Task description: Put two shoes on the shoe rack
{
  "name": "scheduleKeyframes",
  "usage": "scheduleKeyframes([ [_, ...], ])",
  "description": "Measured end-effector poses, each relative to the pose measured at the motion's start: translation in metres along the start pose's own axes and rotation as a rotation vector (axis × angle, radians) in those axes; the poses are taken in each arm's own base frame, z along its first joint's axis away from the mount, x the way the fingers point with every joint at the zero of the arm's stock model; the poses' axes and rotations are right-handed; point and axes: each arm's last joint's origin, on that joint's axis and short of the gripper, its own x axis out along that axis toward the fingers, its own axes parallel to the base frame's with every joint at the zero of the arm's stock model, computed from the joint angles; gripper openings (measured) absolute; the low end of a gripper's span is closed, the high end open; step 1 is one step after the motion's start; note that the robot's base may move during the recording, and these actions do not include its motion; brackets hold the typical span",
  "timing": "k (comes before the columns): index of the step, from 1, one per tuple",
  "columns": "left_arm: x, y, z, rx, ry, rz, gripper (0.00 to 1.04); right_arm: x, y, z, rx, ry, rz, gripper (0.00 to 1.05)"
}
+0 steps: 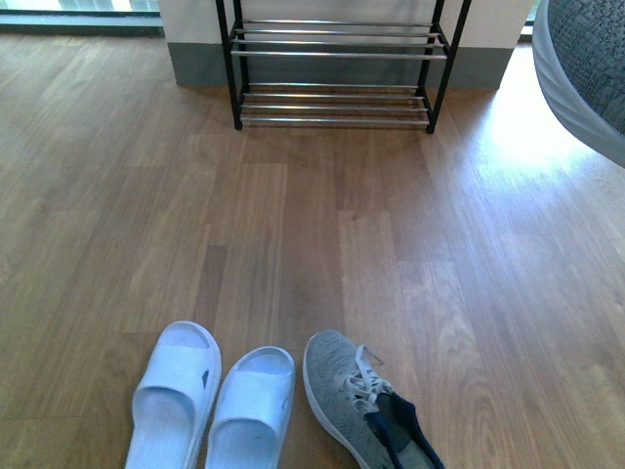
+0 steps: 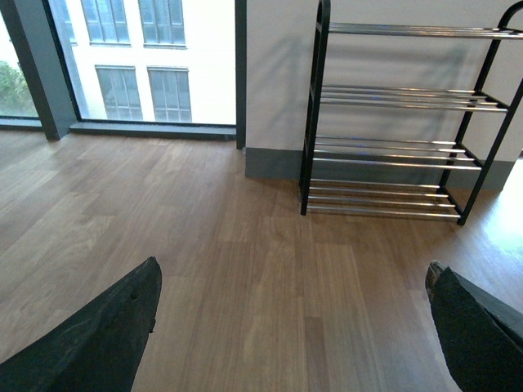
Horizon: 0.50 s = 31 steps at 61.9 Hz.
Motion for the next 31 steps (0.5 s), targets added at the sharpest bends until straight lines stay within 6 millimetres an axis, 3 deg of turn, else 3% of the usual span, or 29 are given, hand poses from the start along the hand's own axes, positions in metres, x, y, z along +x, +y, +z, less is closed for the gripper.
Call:
scheduleKeyframes([
  [31, 0.0, 0.0, 0.0, 0.0, 0.0, -0.002, 0.95, -0.0001, -0.0008, 0.0002, 0.001, -0.002, -0.011, 0.01],
])
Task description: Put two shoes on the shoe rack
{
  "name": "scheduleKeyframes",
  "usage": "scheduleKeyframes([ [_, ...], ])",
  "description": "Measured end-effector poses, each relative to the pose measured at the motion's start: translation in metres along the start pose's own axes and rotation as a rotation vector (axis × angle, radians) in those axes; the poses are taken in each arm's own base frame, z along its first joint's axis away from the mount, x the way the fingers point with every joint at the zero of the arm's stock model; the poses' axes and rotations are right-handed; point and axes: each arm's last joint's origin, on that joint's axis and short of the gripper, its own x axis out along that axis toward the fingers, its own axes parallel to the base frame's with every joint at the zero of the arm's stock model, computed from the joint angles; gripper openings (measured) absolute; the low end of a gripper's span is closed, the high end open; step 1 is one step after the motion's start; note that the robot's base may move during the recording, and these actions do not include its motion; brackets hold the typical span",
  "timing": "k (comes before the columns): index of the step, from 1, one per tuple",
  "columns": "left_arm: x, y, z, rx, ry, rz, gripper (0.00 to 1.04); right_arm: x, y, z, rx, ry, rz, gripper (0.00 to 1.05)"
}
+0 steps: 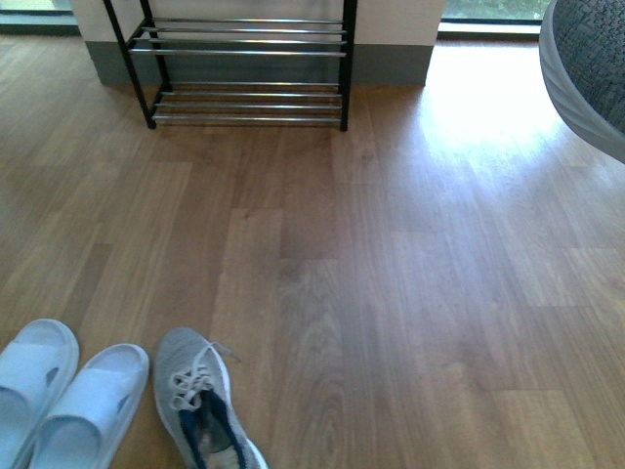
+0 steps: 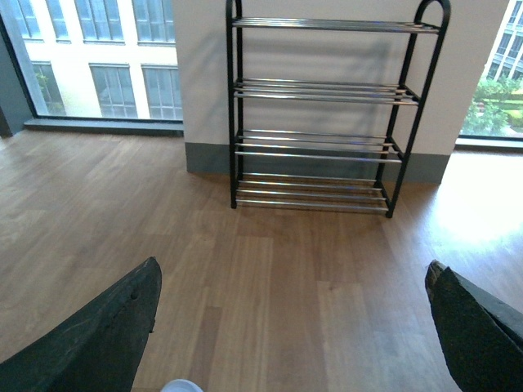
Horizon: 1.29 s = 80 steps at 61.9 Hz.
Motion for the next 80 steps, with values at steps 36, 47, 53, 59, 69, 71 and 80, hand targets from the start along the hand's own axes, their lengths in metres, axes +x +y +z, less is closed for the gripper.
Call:
scheduleKeyframes([
  [36, 0.005, -0.002, -0.005, -0.092, 0.356, 0.244, 0.95, 0.0, -0.001, 0.0, 0.003, 0.0, -0.009, 0.01],
  [47, 0.046, -0.006, -0.043, -0.203, 0.632, 0.342, 0.95, 0.0, -0.001, 0.0, 0.003, 0.0, -0.006, 0.01],
  [53, 0.072, -0.01, -0.062, -0.218, 0.682, 0.343, 0.95, 0.0, -0.001, 0.0, 0.003, 0.0, -0.007, 0.01],
  [59, 0.094, -0.018, -0.094, -0.197, 0.76, 0.329, 0.95, 0.0, -0.001, 0.0, 0.003, 0.0, -0.007, 0.01],
  [69, 0.108, -0.03, -0.148, -0.184, 0.907, 0.246, 0.95, 0.0, -0.001, 0.0, 0.003, 0.0, -0.006, 0.01],
  [71, 0.11, -0.032, -0.159, -0.181, 0.94, 0.227, 0.95, 0.0, -0.001, 0.0, 0.003, 0.0, -0.007, 0.01],
  [80, 0.114, -0.042, -0.195, -0.139, 1.06, 0.173, 0.95, 0.0, -0.001, 0.0, 0.003, 0.0, -0.007, 0.01],
])
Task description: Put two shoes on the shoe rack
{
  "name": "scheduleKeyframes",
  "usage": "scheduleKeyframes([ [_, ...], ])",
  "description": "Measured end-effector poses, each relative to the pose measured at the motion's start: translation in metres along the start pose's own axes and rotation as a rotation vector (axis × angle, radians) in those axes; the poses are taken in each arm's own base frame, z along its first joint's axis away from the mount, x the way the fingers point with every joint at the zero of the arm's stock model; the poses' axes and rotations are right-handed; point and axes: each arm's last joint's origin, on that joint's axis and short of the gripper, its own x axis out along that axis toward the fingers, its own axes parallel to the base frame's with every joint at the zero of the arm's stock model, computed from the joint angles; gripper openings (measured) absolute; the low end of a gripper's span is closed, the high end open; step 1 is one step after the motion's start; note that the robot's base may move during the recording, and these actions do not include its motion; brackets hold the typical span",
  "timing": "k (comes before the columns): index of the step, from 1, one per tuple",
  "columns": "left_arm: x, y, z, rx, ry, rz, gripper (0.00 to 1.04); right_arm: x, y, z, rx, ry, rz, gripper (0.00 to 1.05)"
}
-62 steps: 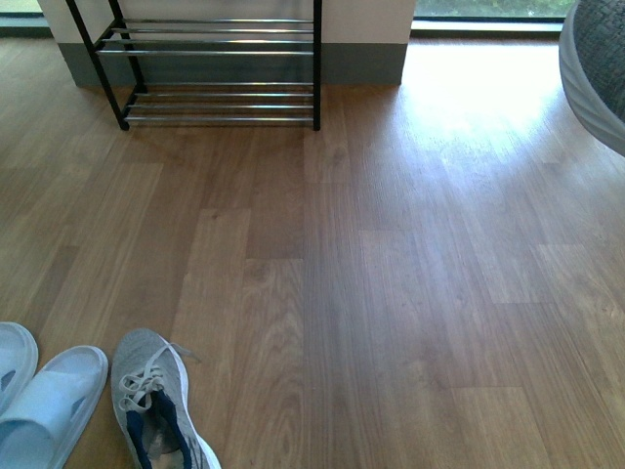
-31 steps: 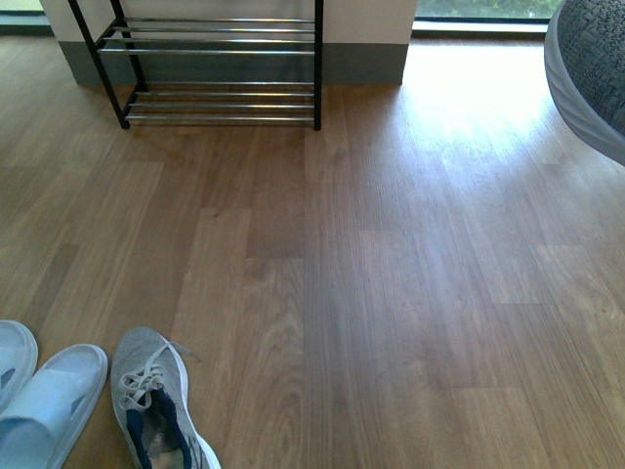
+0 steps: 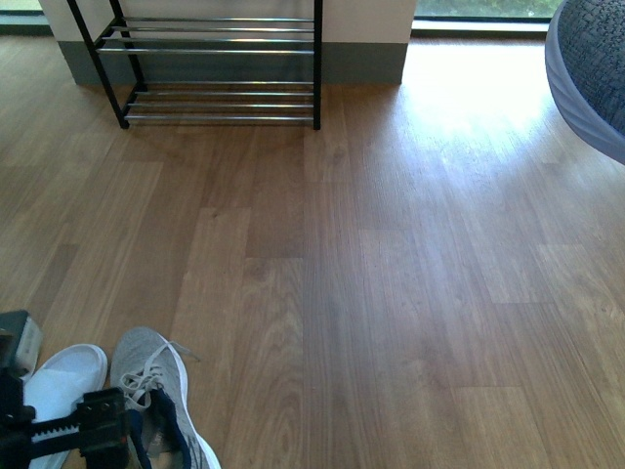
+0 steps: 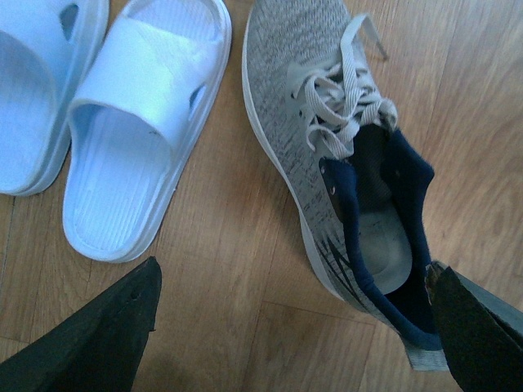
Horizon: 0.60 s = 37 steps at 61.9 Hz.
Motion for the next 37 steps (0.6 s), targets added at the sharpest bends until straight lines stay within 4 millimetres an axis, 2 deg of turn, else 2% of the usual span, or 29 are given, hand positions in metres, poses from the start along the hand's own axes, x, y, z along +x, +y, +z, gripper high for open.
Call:
scheduleKeyframes([
  [25, 0.073, -0.024, -0.019, 0.081, 0.146, 0.015, 0.95, 0.0, 0.0, 0.0, 0.0, 0.0, 0.0, 0.01],
  [37, 0.095, -0.034, -0.023, 0.104, 0.18, 0.008, 0.95, 0.0, 0.0, 0.0, 0.0, 0.0, 0.0, 0.01],
])
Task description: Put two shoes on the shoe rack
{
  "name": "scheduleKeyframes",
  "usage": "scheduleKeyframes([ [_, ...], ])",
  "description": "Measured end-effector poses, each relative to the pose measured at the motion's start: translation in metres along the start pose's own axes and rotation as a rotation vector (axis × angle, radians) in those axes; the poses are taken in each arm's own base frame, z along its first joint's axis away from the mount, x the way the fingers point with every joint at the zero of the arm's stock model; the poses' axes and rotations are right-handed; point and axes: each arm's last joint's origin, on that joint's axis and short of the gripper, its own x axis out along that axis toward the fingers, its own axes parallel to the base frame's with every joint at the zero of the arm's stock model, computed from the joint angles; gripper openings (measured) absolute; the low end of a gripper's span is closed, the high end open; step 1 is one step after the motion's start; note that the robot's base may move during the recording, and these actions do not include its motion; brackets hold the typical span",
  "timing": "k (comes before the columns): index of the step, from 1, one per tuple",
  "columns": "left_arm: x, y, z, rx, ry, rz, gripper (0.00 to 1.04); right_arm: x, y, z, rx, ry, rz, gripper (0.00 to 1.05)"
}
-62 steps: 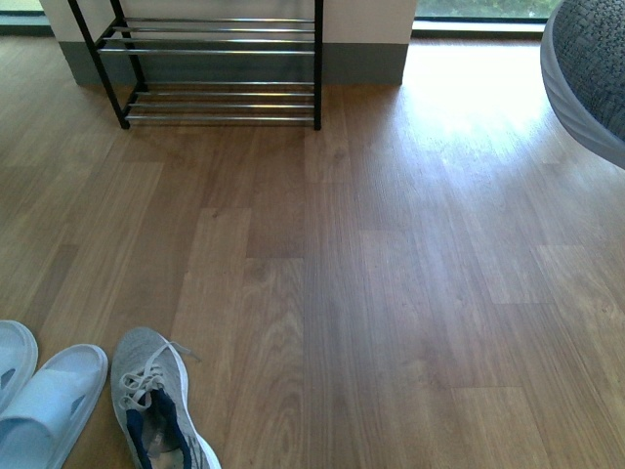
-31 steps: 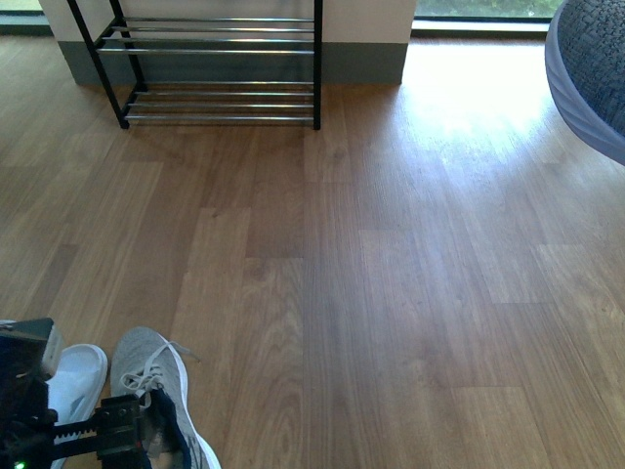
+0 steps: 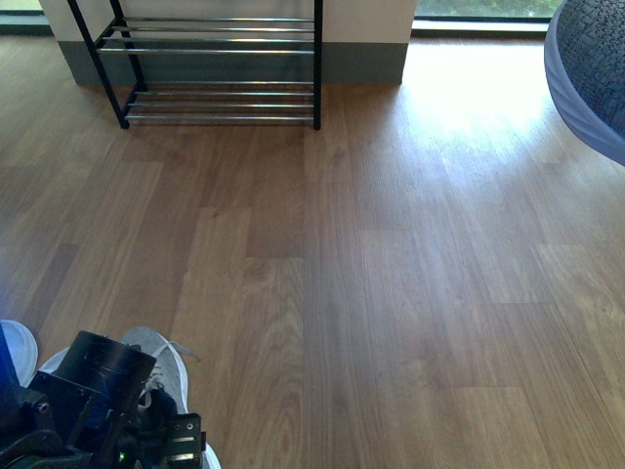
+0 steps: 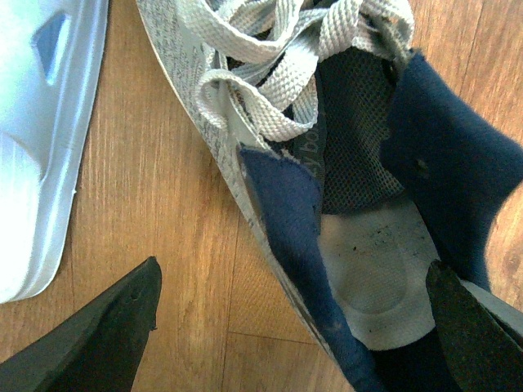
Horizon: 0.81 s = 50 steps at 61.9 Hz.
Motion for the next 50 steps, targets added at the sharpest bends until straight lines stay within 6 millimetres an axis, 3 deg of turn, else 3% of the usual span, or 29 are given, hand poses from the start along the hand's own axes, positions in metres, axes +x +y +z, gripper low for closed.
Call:
scheduleKeyframes([
  [27, 0.044, -0.008, 0.018, 0.002, 0.018, 0.124, 0.94, 0.0, 0.0, 0.0, 0.0, 0.0, 0.0, 0.01],
  [35, 0.053, -0.01, 0.024, 0.002, 0.026, 0.132, 0.76, 0.0, 0.0, 0.0, 0.0, 0.0, 0.0, 0.01],
  [43, 0.061, -0.009, 0.032, 0.01, 0.017, 0.135, 0.48, 0.0, 0.0, 0.0, 0.0, 0.0, 0.0, 0.01],
  [50, 0.064, -0.004, 0.035, -0.008, 0.01, 0.148, 0.33, 0.0, 0.0, 0.0, 0.0, 0.0, 0.0, 0.01],
])
